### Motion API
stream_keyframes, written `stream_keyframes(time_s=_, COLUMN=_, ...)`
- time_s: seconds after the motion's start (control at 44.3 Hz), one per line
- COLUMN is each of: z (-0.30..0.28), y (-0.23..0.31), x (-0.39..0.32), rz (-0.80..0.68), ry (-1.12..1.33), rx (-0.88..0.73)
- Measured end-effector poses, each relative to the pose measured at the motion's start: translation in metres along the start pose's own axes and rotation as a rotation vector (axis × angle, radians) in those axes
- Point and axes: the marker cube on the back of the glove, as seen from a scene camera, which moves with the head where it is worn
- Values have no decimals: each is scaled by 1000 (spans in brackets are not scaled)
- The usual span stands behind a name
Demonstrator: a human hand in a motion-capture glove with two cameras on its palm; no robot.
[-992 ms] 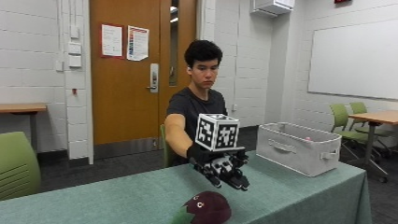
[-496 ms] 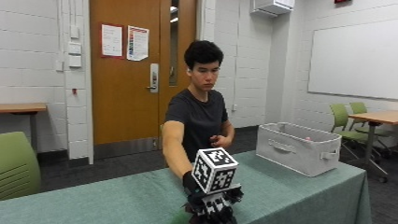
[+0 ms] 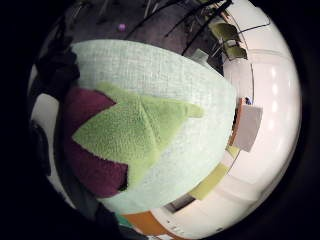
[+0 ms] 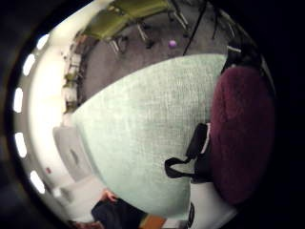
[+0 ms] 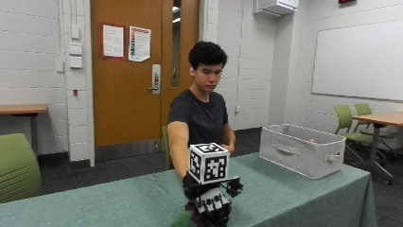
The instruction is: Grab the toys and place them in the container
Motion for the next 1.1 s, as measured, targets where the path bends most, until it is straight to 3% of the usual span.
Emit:
stream_keyframes(time_s=0.135, z=-10, y=4, x=-2, rz=38, ry=27, rx=99)
stream_keyframes(time_s=0.451, z=-26, y=37, x=-28, rz=-14, ry=-31, rx=-2)
stream_keyframes(time_s=0.879, z=-149, y=104, x=-128, rz=-179, ry=-78, rx=143)
stream_keyframes(time_s=1.105, z=-225, y=142, x=-231, rz=-326, ry=-81, rx=234)
